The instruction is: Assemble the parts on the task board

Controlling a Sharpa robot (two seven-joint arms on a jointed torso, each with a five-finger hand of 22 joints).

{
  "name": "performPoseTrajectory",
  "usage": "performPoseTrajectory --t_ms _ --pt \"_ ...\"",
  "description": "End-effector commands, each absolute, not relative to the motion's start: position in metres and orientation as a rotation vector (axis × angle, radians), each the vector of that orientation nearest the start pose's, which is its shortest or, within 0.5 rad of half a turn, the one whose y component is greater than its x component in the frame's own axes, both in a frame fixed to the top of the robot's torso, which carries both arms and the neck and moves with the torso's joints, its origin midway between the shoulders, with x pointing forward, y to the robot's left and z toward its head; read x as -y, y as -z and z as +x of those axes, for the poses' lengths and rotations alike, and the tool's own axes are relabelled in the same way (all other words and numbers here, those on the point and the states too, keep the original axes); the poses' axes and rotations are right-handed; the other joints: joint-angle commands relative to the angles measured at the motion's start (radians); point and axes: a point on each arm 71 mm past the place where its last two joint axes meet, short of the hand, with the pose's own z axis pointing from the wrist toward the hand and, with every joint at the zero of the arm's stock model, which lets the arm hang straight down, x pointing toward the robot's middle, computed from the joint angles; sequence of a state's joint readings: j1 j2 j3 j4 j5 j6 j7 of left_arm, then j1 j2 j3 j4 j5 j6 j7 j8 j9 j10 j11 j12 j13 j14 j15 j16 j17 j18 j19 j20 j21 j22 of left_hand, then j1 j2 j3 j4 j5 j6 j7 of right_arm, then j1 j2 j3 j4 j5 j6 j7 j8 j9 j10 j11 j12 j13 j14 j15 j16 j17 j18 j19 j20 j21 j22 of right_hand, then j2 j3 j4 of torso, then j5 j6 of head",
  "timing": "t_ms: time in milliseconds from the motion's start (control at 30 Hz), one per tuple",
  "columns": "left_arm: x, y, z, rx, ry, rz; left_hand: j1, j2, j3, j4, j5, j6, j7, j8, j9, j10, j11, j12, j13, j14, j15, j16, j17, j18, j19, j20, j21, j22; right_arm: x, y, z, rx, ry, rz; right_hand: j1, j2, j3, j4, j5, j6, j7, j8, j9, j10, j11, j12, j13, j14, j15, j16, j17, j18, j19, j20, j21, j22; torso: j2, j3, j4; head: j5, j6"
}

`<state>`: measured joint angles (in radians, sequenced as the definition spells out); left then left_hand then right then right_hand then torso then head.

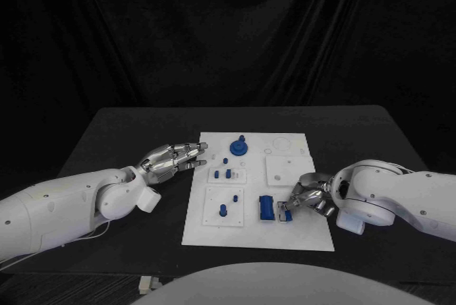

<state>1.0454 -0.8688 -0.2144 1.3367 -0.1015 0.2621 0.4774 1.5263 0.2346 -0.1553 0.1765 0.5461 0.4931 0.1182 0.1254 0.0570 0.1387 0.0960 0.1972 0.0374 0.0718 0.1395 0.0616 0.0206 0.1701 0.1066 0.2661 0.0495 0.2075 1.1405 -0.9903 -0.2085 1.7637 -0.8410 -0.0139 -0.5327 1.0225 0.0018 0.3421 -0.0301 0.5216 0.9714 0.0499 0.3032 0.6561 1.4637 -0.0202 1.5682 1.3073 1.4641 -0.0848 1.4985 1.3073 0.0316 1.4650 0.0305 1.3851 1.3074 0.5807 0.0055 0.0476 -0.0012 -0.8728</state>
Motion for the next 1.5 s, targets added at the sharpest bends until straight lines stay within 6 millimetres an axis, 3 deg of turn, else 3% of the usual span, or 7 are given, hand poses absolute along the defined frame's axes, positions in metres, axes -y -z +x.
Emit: performPoseTrajectory --t_ms 33,667,767,933,1167,1333,1500 --pt "-0.252 0.311 0.433 -1.835 1.807 -1.107 0.002 0.002 0.007 0.0 0.003 -0.004 0.003 0.004 -0.001 0.001 0.006 0.005 0.001 0.0 0.003 0.005 0.001 0.012 0.006 0.002 0.004 0.0 0.223 0.289 0.375 -2.569 -0.508 0.439 -0.005 -0.004 0.006 0.0 -0.011 -0.007 0.0 0.006 0.003 0.107 -0.005 0.003 0.263 0.073 -0.003 -0.005 0.08 0.016 0.026 -0.008 -0.007 0.199 0.0 0.0 0.0001 0.001 0.0" --pt "-0.251 0.311 0.433 -1.839 1.808 -1.109 0.001 0.002 0.008 -0.001 0.003 -0.007 0.003 0.004 -0.001 -0.001 0.007 0.004 0.001 -0.001 0.004 0.005 0.001 0.012 0.006 0.002 0.004 -0.001 0.219 0.291 0.376 -2.585 -0.481 0.419 -0.059 -0.009 -0.029 0.083 -0.244 -0.03 0.006 0.029 0.013 0.107 0.001 0.003 0.263 0.07 0.002 -0.013 0.063 0.021 0.019 -0.003 -0.029 0.192 0.0 0.0 -0.0002 0.002 0.0" --pt "-0.251 0.311 0.432 -1.841 1.807 -1.109 0.001 0.002 0.008 -0.001 0.003 -0.007 0.003 0.004 -0.001 -0.001 0.007 0.004 0.001 -0.001 0.004 0.005 0.001 0.012 0.006 0.002 0.004 -0.001 0.219 0.291 0.376 -2.584 -0.476 0.412 -0.08 -0.022 -0.058 0.106 -0.246 -0.031 0.008 0.031 0.013 0.107 0.003 0.003 0.263 0.07 0.003 -0.014 0.062 0.021 0.018 -0.002 -0.031 0.192 0.0 0.0 0.0001 0.003 0.0" --pt "-0.251 0.311 0.432 -1.843 1.807 -1.11 0.001 0.002 0.008 -0.001 0.003 -0.007 0.003 0.004 -0.001 -0.001 0.007 0.004 0.001 -0.001 0.004 0.005 0.001 0.012 0.006 0.002 0.004 -0.001 0.219 0.291 0.376 -2.576 -0.469 0.398 -0.107 -0.028 -0.122 0.155 -0.353 -0.033 0.007 0.036 0.012 0.107 0.003 0.003 0.263 0.069 0.004 -0.016 0.058 0.022 0.018 -0.001 -0.035 0.191 0.0 0.0 -0.0001 0.003 0.0" --pt "-0.251 0.311 0.432 -1.846 1.806 -1.111 0.001 0.002 0.008 -0.001 0.003 -0.007 0.003 0.004 -0.001 -0.001 0.007 0.004 0.001 -0.001 0.004 0.005 0.001 0.012 0.006 0.002 0.004 -0.001 0.221 0.288 0.375 -2.552 -0.478 0.4 -0.121 -0.025 -0.185 0.21 -0.425 -0.04 0.008 0.041 0.01 0.107 0.003 0.003 0.263 0.069 0.003 -0.017 0.057 0.023 0.017 -0.001 -0.04 0.19 0.0 0.0 -0.0001 0.006 0.0" --pt "-0.252 0.312 0.432 -1.848 1.805 -1.111 0.001 0.002 0.008 -0.001 0.003 -0.007 0.003 0.004 -0.001 -0.001 0.007 0.004 0.001 -0.001 0.004 0.005 0.001 0.012 0.006 0.002 0.004 -0.001 0.226 0.282 0.374 -2.476 -0.516 0.424 -0.165 0.008 -0.243 0.309 -0.401 -0.037 0.005 0.054 0.012 0.107 0.001 0.003 0.263 0.072 0.002 -0.011 0.069 0.023 0.019 -0.002 -0.041 0.191 0.0 0.0001 -0.0006 0.008 0.0" --pt "-0.252 0.312 0.432 -1.848 1.804 -1.112 0.0 0.003 0.009 -0.001 0.004 -0.005 0.004 0.005 0.0 -0.001 0.007 0.004 0.001 0.0 0.005 0.006 0.002 0.012 0.007 0.003 0.005 -0.001 0.231 0.271 0.371 -2.368 -0.587 0.442 -0.166 0.036 -0.259 0.319 -0.354 -0.015 -0.004 0.084 0.028 0.107 -0.007 0.003 0.263 0.075 -0.004 -0.003 0.084 0.02 0.024 -0.007 -0.029 0.195 -0.001 0.0003 -0.0005 0.008 0.0"
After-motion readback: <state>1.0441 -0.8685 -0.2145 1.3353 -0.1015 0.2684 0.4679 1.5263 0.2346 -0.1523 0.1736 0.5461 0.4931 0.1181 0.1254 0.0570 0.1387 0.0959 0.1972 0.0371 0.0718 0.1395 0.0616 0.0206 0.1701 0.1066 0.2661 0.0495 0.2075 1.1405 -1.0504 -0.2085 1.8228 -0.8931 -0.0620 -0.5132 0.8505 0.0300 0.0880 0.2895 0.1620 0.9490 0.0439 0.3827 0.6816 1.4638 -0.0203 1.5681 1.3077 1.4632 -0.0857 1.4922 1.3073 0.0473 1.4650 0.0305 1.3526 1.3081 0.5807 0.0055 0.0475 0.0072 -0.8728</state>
